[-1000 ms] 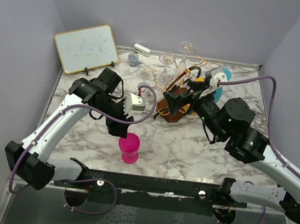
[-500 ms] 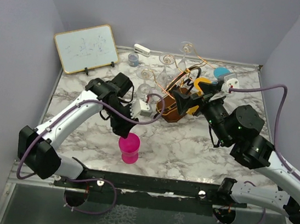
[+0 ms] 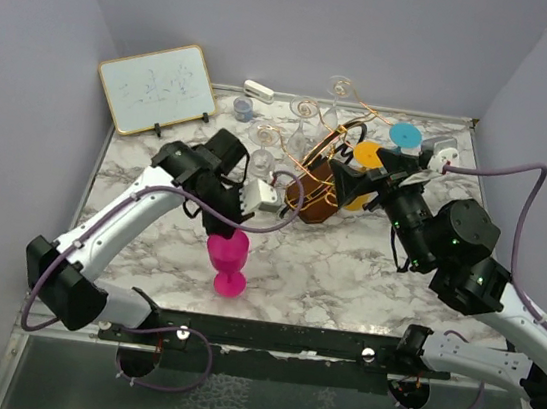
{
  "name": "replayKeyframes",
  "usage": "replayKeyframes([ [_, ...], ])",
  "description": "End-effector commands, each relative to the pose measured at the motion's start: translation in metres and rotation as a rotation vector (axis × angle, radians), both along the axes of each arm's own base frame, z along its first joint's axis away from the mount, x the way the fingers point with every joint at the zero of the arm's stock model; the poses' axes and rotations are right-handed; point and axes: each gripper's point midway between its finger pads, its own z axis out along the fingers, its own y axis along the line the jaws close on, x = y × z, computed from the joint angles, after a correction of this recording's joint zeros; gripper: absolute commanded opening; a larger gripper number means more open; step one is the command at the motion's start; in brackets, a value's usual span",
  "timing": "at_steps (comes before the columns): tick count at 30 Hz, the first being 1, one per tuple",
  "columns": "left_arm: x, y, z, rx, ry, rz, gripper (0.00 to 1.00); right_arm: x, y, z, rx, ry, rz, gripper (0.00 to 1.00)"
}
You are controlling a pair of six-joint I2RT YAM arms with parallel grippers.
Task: Place the wine glass upside down on the wine glass rack
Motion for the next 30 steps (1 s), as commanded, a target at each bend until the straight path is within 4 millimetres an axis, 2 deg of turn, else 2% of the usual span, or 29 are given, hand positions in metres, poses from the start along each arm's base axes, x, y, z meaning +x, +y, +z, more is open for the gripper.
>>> replayKeyframes([
  [1, 0.022, 0.003, 0.096, -0.103, -0.31, 0.021, 0.0, -0.003, -0.02, 0.035, 0.11, -0.031, -0.05, 1.0],
  [5, 0.028, 0.01, 0.187, -0.247, -0.598, 0.073, 0.0, -0.009, -0.025, 0.061, 0.19, -0.054, -0.03, 1.0],
  [9, 0.023, 0.021, 0.277, -0.443, -0.881, 0.141, 0.0, -0.019, 0.006, 0.081, 0.251, -0.057, 0.121, 0.99],
  [13, 0.025, 0.039, 0.346, -0.559, -1.144, 0.218, 0.0, -0.023, 0.037, 0.09, 0.278, -0.035, 0.233, 0.99],
  [18, 0.025, 0.073, 0.419, -0.608, -1.678, 0.242, 0.0, -0.04, 0.069, 0.111, 0.363, -0.049, 0.413, 0.98],
  [21, 0.028, 0.085, 0.449, -0.576, -1.947, 0.225, 0.0, -0.049, 0.09, 0.116, 0.39, -0.041, 0.52, 0.98],
  [23, 0.027, 0.091, 0.456, -0.532, -2.118, 0.193, 0.0, -0.05, 0.102, 0.112, 0.395, -0.025, 0.56, 0.98],
  [27, 0.026, 0.099, 0.455, -0.45, -2.369, 0.158, 0.0, -0.053, 0.119, 0.104, 0.454, -0.034, 0.628, 0.98],
  [30, 0.022, 0.097, 0.45, -0.4, -2.519, 0.117, 0.0, -0.052, 0.121, 0.106, 0.544, -0.094, 0.647, 0.95],
])
